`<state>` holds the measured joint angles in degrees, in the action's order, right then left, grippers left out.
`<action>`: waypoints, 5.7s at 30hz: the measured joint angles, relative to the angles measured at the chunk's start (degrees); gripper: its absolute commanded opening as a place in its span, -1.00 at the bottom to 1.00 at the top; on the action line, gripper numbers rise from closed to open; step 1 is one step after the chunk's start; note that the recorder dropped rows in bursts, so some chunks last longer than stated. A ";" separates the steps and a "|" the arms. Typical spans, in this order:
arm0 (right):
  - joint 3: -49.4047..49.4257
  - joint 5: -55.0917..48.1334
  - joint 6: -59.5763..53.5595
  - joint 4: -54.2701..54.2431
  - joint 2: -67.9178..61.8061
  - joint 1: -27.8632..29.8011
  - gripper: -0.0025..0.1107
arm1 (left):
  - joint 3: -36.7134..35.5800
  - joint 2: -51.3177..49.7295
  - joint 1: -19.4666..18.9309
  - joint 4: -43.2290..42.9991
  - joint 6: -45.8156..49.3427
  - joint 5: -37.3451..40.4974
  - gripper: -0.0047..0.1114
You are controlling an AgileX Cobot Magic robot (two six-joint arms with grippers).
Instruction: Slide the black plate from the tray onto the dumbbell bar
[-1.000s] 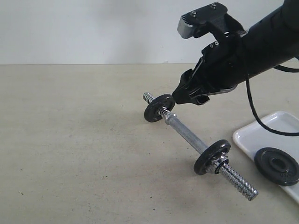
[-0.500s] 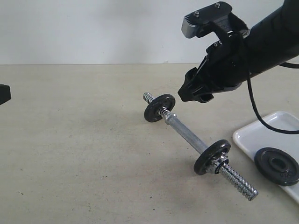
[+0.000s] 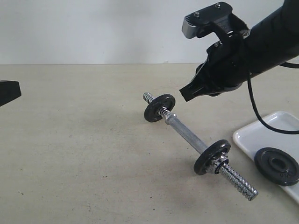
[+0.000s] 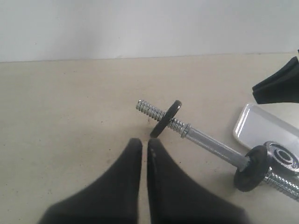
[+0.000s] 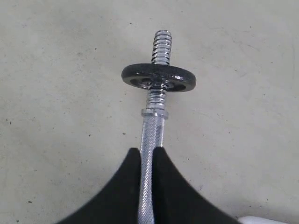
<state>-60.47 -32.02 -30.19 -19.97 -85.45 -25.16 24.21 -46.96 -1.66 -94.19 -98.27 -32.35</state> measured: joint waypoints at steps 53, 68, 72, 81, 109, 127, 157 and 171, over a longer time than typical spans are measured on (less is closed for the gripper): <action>0.00 -13.68 -5.13 -4.94 34.65 0.00 -0.96 | 6.09 -8.56 0.00 22.43 13.43 -21.75 -0.84; 0.00 -14.76 -6.23 -4.94 34.65 0.00 -0.96 | 19.47 -8.69 0.00 19.50 14.96 20.45 -0.84; 0.00 -14.76 -6.37 -4.94 34.65 0.00 -0.96 | 20.72 -10.19 0.00 13.48 16.54 31.55 -0.84; 0.00 -14.76 -6.60 -4.94 34.65 0.00 -0.96 | 20.85 -14.10 0.00 10.94 26.32 48.14 -0.84; 0.00 -21.41 -7.56 -8.49 34.65 0.00 -0.96 | 20.85 -20.33 15.54 137.07 141.58 60.64 -0.84; 0.00 -23.71 -8.69 -8.82 34.65 0.00 -0.96 | 28.09 -42.76 38.24 137.64 142.03 42.53 -0.84; 0.00 -26.01 -11.53 -8.96 34.65 0.00 -0.96 | 51.01 -65.70 41.45 137.85 124.41 41.01 -0.84; 0.00 -26.01 -12.12 -8.96 34.65 0.00 -0.96 | 52.07 -70.91 43.09 119.52 115.92 45.21 -0.84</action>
<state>-60.47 -58.02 -42.31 -28.92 -50.80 -25.16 76.28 -117.87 41.43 25.33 17.65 12.86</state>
